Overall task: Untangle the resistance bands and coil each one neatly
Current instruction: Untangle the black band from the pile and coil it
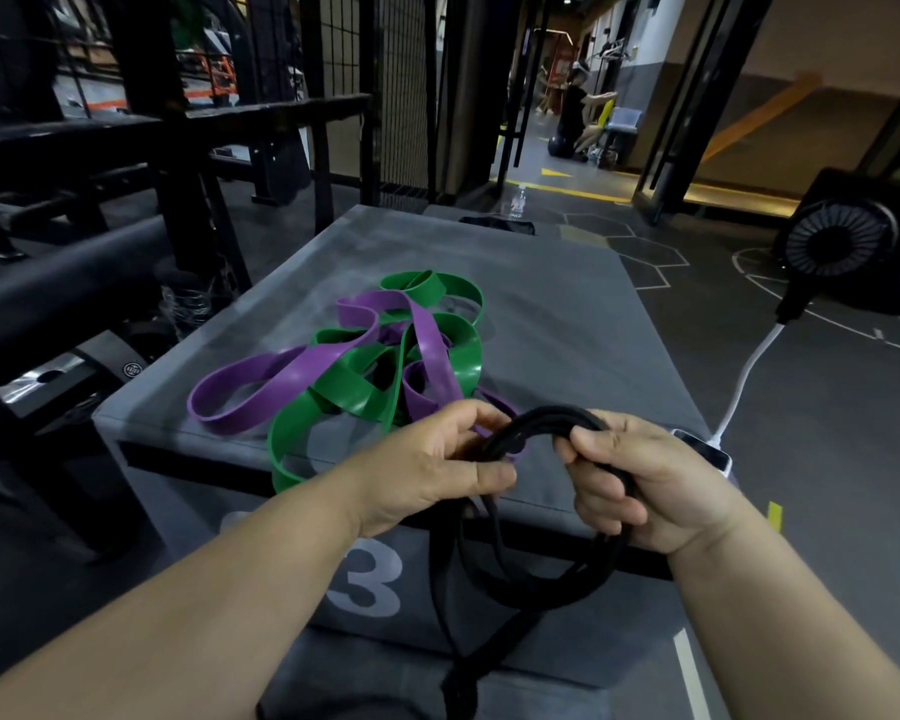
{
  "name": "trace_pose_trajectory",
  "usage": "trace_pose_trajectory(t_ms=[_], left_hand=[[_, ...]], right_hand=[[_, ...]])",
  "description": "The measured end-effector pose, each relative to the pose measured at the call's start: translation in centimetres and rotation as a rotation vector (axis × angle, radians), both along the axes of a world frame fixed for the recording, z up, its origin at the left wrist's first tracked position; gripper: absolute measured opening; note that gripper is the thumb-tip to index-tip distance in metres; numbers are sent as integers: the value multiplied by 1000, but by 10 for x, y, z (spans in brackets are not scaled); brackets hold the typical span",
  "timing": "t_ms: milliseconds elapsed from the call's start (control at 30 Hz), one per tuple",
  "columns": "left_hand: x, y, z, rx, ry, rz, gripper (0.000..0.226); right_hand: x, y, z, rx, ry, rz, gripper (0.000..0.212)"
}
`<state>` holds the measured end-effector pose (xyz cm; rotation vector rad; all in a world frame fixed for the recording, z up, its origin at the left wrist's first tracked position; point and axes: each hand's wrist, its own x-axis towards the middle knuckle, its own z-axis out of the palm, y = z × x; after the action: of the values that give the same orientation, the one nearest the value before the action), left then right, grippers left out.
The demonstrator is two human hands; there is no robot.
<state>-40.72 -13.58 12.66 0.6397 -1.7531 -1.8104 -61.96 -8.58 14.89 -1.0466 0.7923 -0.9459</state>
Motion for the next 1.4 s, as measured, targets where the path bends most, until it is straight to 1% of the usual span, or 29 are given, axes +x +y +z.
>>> trace_pose_trajectory(t_ms=[67, 200, 267, 333, 400, 433, 467, 567, 633, 700, 800, 900, 1033, 1133, 1200, 1233, 1267, 1300, 1333, 1400], left_hand=[[-3, 2, -2, -21, -7, 24, 30], [-8, 0, -3, 21, 149, 146, 20], [-11, 1, -2, 46, 231, 204, 20], [-14, 2, -3, 59, 276, 237, 21], [-15, 3, -4, 59, 277, 241, 21], [-16, 3, -6, 53, 263, 234, 22], [-16, 4, -7, 46, 245, 217, 22], [-20, 7, -8, 50, 221, 182, 25], [-22, 7, -7, 70, 242, 216, 26], [-23, 3, -7, 69, 270, 270, 23], [-22, 0, -7, 78, 286, 320, 26], [-23, -2, -10, 77, 283, 351, 31], [-23, -3, -22, 138, 200, 329, 35], [-27, 2, -33, 78, 47, 260, 35], [-27, 6, -37, 80, 1, 197, 40], [-26, 7, -37, 79, -21, 165, 39], [-25, 6, -37, 50, -78, 145, 36], [-22, 5, -38, -12, -173, 124, 35], [-22, 4, -39, -74, -275, 105, 40], [-21, 4, -41, -151, -451, 38, 58]], right_hand=[[2, -1, 0, -3, -9, -25, 46], [9, 0, 4, 36, -53, 11, 53], [6, -5, 1, 69, -164, 91, 46], [1, -11, -3, 70, -317, 218, 38], [1, -12, -6, 55, -454, 276, 40], [0, -12, -8, 49, -491, 286, 40], [0, -12, -11, 31, -496, 297, 38], [7, -10, -20, -40, -419, 257, 33], [11, -9, -24, -37, -470, 267, 33], [15, -9, -23, -30, -481, 281, 35], [24, -9, -22, -72, -518, 337, 32], [26, -9, -19, -34, -599, 352, 30], [17, -13, -6, 3, -634, 278, 27], [9, -14, 3, -11, -657, 213, 29], [4, -14, 8, -24, -663, 177, 29], [2, -14, 10, -35, -669, 160, 29], [-2, -13, 12, -46, -680, 143, 27], [-5, -12, 15, -58, -696, 129, 25], [-10, -11, 17, -71, -712, 117, 22], [-19, -9, 22, -103, -736, 90, 15]])
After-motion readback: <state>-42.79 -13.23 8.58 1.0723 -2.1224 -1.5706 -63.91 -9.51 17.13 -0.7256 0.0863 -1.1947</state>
